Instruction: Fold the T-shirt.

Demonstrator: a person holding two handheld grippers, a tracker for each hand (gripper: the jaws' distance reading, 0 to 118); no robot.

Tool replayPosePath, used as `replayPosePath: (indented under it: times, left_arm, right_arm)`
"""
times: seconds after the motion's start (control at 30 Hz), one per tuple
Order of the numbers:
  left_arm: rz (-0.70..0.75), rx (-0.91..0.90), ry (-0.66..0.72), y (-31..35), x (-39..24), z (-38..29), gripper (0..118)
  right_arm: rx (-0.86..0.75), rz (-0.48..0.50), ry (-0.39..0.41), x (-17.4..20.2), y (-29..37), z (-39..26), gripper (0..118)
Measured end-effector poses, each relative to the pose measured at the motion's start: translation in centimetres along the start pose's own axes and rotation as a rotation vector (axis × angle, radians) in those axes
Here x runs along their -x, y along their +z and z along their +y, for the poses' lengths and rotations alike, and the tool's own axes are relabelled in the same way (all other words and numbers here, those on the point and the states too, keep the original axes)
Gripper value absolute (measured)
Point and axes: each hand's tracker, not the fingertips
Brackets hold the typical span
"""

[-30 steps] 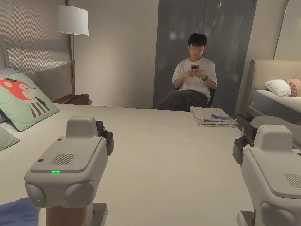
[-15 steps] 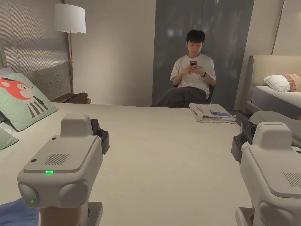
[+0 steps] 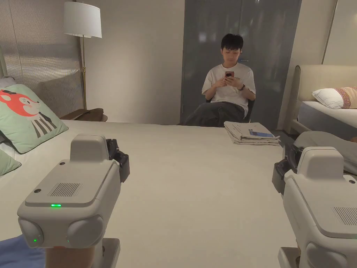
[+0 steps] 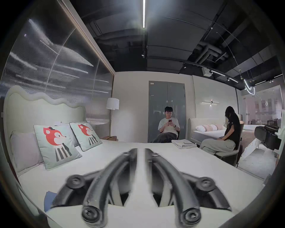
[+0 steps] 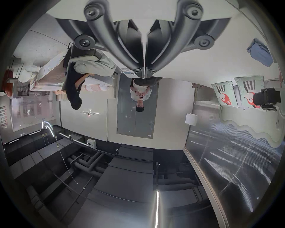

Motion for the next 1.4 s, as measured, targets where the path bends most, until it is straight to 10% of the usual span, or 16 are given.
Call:
replayPosePath:
  times: [0.07, 0.13, 1.4]
  left_arm:
    - [-0.005, 0.002, -0.002, 0.02, 0.1, -0.02, 94]
    - [-0.007, 0.006, -0.004, -0.02, 0.17, -0.04, 109]
    - [-0.004, -0.003, -0.006, 0.56, 0.31, -0.3, 111]
  right_arm:
    - [-0.003, -0.006, 0.005, 0.14, -0.01, 0.0, 91]
    - [0.017, 0.005, 0.005, 0.11, -0.3, 0.03, 111]
    - [0.078, -0.011, -0.033, 0.1, -0.15, 0.27, 115]
